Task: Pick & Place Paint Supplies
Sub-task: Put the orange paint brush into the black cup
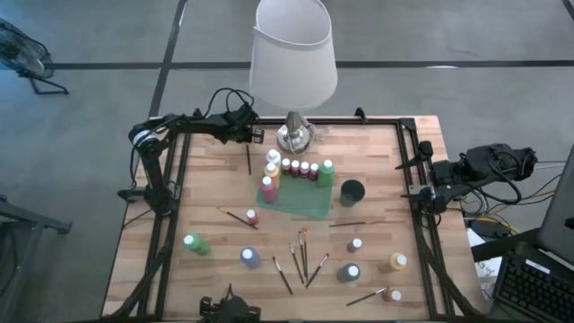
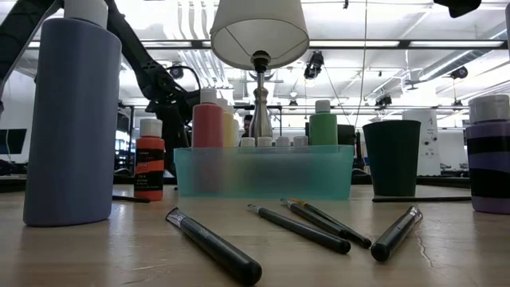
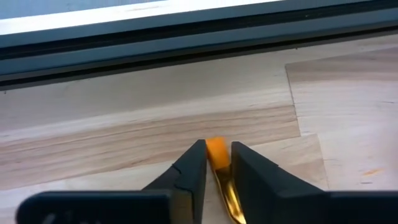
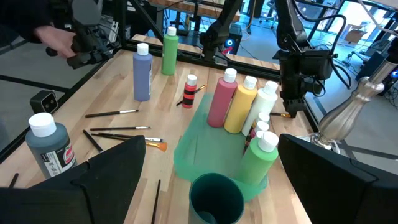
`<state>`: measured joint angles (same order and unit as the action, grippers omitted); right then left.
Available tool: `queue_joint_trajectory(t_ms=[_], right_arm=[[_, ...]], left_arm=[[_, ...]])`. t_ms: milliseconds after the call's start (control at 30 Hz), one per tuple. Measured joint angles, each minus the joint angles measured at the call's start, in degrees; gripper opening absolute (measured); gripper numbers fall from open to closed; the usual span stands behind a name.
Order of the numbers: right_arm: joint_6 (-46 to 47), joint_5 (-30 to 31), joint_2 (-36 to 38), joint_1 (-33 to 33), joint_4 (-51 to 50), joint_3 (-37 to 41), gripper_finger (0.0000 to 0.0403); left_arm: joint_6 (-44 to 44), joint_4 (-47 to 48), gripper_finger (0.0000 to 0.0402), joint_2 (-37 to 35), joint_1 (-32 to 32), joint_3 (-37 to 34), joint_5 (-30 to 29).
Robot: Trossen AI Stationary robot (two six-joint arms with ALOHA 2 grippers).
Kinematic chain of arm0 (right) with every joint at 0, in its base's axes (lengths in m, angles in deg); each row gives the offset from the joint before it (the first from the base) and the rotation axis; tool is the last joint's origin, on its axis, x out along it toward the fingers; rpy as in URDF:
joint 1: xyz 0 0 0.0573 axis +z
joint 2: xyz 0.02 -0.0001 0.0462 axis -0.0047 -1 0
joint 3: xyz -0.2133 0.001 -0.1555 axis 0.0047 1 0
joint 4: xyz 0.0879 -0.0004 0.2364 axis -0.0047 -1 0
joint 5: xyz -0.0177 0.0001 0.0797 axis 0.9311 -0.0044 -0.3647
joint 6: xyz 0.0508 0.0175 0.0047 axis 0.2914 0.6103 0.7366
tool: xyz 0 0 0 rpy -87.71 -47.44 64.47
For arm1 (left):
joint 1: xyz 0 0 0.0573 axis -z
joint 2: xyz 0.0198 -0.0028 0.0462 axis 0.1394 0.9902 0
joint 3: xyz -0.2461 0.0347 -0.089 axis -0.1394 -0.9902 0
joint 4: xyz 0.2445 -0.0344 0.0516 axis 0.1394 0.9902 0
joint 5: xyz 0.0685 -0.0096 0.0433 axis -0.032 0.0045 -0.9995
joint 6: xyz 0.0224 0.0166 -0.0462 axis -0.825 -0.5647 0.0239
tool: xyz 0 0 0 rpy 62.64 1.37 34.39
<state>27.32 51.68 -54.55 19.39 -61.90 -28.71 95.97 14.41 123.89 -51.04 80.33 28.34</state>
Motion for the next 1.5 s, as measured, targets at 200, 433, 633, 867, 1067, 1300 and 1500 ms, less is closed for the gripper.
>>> queue_joint_trajectory(t_ms=[200,433,633,867,1067,1300,1500], right_arm=[[0.0,-0.01,0.0,0.0,0.0,0.0,0.0364],[0.0,-0.01,0.0,0.0,0.0,0.0,0.0364],[0.0,-0.01,0.0,0.0,0.01,0.0,0.0364],[0.0,0.01,0.0,0.01,0.01,0.0,0.0364],[0.0,-0.01,0.0,0.02,0.01,0.0,0.0364],[-0.01,-0.01,0.0,0.0,0.01,0.0,0.0364],[0.0,0.01,0.0,0.0,0.02,0.0,0.0364]], left_arm=[[-0.01,-0.36,0.0042,0.02,0.0,0.0,0.48],[-1.2,-0.78,0.0006,0.02,0.02,0.0,1.91],[-1.36,-1.43,0.0003,-0.08,0.0,0.02,4.59],[-3.25,-1.66,0.0001,-2.29,0.02,-0.09,6.13],[-7.58,-0.9,0.0001,-7.29,0.02,-0.09,6.59],[-12.41,3.01,0.0001,-15.75,0.02,-0.09,6.94],[-15.6,8.0,0.0001,-24.43,0.2,-0.43,7.25]])
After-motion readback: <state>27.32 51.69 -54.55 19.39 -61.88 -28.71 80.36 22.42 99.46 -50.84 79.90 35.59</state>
